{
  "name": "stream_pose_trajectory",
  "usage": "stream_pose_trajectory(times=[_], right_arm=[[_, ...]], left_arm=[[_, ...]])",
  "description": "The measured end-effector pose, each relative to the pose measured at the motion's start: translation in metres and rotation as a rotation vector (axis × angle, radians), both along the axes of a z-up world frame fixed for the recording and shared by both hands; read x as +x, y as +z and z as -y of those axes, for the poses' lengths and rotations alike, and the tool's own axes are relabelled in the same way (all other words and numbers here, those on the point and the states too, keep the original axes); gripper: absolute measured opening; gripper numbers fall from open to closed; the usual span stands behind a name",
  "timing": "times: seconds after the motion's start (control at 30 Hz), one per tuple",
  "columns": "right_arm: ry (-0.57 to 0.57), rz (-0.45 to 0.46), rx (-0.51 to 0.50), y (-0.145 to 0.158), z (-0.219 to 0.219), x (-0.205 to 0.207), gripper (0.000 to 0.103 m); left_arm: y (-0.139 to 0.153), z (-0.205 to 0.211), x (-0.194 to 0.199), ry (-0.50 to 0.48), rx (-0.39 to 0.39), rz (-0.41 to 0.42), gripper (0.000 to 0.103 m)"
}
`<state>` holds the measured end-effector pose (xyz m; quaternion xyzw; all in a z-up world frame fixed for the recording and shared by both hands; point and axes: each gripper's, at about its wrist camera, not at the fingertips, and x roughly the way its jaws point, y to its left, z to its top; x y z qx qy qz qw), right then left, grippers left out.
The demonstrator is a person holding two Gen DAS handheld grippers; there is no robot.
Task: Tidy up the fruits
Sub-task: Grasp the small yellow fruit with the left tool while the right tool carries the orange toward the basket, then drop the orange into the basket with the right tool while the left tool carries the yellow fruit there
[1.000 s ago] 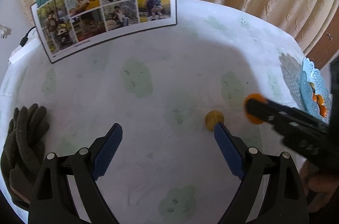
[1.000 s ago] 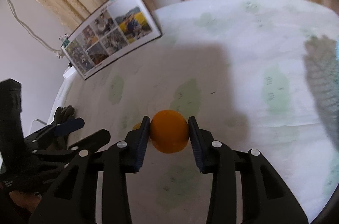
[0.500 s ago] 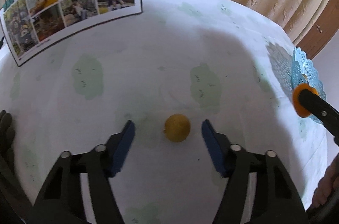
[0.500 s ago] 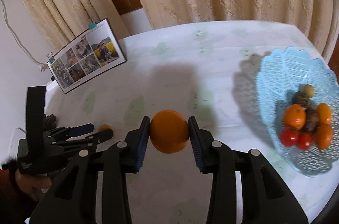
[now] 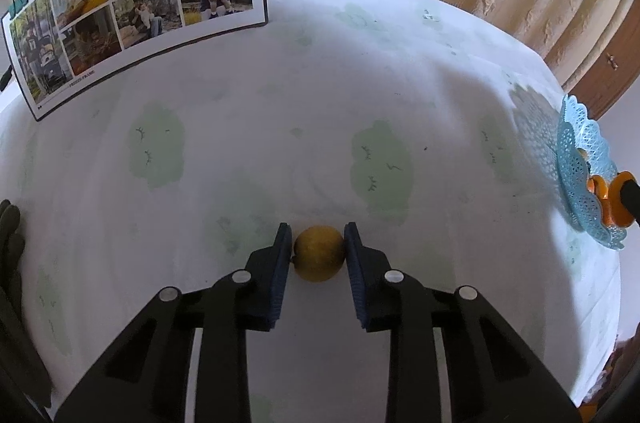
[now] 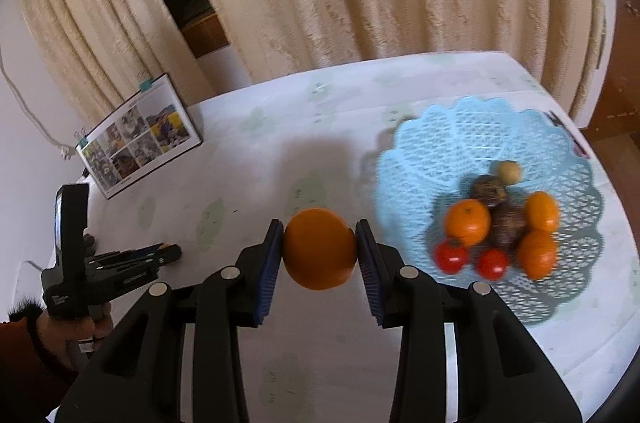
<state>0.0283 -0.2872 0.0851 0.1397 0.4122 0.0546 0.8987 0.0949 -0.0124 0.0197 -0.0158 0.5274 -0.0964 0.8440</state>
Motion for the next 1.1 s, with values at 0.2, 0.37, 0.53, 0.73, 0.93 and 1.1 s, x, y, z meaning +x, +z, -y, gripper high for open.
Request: stream_pose_trajectory(times=[0.2,0.37,0.53,0.73,0.93,1.1], right_arm=[[-0.082,0.022,-0.010,0.008,0.043,-0.010,0.038],[-0.159,0.022,-0.027,0.009,0.081,-0.017,0.038],[-0.211,-0.001,-0.049,0.001,0.112,-0.026,0.038],[-0.201,-0.037,-0.039,-0.012,0.127,-0.033,0.038],[-0.178,-0.025,-0.002,-0.014,0.134,-0.042,0.041],[-0.197,-0.004,0.003,-0.007,0.144,-0.055,0.045]], left_arm=[[0.013,0.012,-0.009,-0.002,-0.004,0.012,0.027],[0.031,0.035,-0.015,-0.026,-0.016,0.043,0.027],[0.049,0.069,-0.021,-0.074,-0.035,0.075,0.027],[0.064,0.107,-0.027,-0.130,-0.060,0.094,0.027],[0.074,0.142,-0.031,-0.172,-0.070,0.106,0.027],[0.077,0.170,-0.030,-0.212,-0.076,0.117,0.027]])
